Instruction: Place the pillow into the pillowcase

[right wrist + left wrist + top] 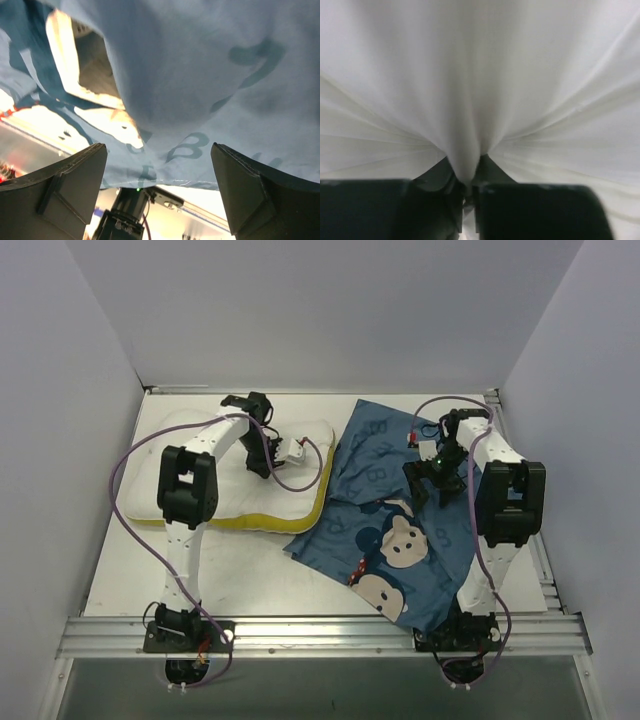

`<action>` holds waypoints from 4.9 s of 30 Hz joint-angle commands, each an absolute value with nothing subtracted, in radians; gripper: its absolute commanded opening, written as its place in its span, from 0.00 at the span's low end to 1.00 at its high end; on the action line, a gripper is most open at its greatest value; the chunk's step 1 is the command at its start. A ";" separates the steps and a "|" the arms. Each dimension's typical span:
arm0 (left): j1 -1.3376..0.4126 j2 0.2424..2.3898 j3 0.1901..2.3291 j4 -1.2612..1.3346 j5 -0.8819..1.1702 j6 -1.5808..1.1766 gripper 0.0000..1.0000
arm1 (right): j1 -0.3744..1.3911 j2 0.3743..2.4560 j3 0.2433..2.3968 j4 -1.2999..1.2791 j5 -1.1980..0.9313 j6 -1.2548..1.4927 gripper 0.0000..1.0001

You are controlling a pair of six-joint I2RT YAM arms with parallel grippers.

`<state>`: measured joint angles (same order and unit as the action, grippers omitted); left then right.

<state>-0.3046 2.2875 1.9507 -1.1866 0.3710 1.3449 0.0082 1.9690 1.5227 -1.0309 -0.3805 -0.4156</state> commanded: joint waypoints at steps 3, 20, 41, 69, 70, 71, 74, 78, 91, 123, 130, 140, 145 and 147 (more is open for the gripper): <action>-0.259 2.294 1.951 -1.253 0.334 1.316 0.00 | 0.054 1.887 1.450 -1.117 -0.442 -0.468 0.84; 0.109 1.942 2.280 -1.398 0.643 0.535 0.00 | 0.386 2.215 1.618 -1.108 -0.646 -0.351 0.79; 0.092 1.508 1.526 -1.391 0.698 0.877 0.00 | 0.382 1.869 1.677 -0.851 -0.400 -0.175 0.71; -0.527 1.469 1.393 -1.376 0.522 0.951 0.00 | 0.249 1.829 1.654 -0.805 -0.428 -0.166 0.00; -0.566 1.486 1.405 -1.385 0.522 0.950 0.00 | 0.241 1.810 1.638 -0.805 -0.446 -0.166 0.00; -0.595 1.508 1.416 -1.387 0.529 0.948 0.00 | 0.236 1.789 1.629 -0.807 -0.466 -0.166 0.00; -0.675 1.598 1.480 -1.391 0.563 0.931 0.00 | 0.219 1.723 1.594 -0.805 -0.489 -0.166 0.00; -0.748 1.724 1.546 -1.387 0.578 0.916 0.00 | 0.204 1.657 1.554 -0.808 -0.528 -0.160 0.00; -0.762 2.008 1.848 -1.263 0.583 0.713 0.00 | 0.190 1.529 1.393 -0.819 -0.658 -0.225 0.00; -0.657 1.993 1.909 -0.579 0.103 -0.310 0.00 | 0.207 1.624 1.483 -0.838 -0.913 -0.071 0.00; -0.661 1.809 1.660 -0.350 0.190 -0.310 0.00 | 0.178 1.620 1.489 -0.792 -0.870 -0.028 0.00; -0.603 2.049 1.775 -0.356 0.025 -0.446 0.00 | 0.205 1.591 1.428 -0.709 -0.927 0.030 0.00; -0.565 2.134 1.844 -0.350 0.107 -0.445 0.00 | 0.242 1.641 1.445 -0.621 -0.873 0.086 0.10; -0.537 2.102 1.812 -0.318 0.218 -0.437 0.32 | 0.215 1.654 1.440 -0.621 -0.856 0.106 0.46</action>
<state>-0.5968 2.1590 1.7702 -0.4786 0.1314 -0.4057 0.2268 1.6363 1.4391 -0.6159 -0.8608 0.0662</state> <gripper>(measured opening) 0.257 0.316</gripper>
